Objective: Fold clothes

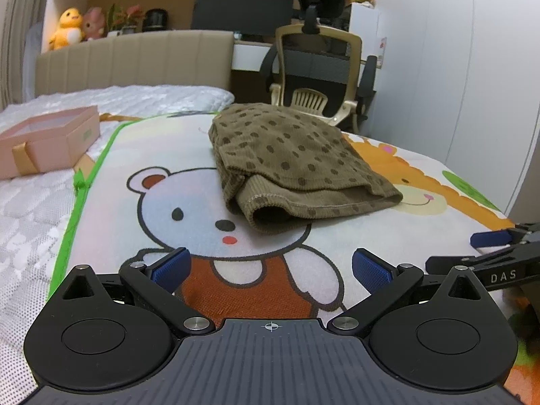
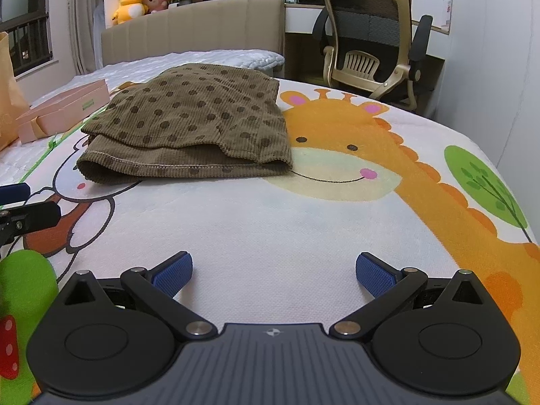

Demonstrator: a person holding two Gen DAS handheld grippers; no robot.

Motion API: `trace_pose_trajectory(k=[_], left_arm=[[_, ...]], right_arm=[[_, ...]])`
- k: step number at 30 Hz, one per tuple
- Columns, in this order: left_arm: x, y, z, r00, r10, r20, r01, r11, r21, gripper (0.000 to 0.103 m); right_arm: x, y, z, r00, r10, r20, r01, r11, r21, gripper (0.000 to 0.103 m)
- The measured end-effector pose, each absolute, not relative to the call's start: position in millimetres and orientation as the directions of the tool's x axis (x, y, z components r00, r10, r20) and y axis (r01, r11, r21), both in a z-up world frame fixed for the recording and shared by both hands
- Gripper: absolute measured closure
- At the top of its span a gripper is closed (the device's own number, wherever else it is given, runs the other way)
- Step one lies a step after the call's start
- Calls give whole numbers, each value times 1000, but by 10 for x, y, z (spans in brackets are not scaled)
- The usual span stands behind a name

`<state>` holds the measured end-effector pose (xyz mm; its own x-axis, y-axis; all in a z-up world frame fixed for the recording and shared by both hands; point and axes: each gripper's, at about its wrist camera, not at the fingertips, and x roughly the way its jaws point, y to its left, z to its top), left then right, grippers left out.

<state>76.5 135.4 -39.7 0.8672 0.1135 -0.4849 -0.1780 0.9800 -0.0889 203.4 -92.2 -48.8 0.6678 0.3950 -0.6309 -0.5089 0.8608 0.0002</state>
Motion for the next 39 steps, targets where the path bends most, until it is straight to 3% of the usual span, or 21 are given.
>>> trace_pose_trajectory(k=[17,39], left_arm=[[753,1295,-399,845,190,-499,-230,973,-18,0],[804,1304,-427,813,184,-552,-232,972,-18,0]], right_arm=[[2027,-907,-486,679,386,-624,-505,863,-16,0],[2028,-904,-489,684,373,-627,-500,866,-29,0]])
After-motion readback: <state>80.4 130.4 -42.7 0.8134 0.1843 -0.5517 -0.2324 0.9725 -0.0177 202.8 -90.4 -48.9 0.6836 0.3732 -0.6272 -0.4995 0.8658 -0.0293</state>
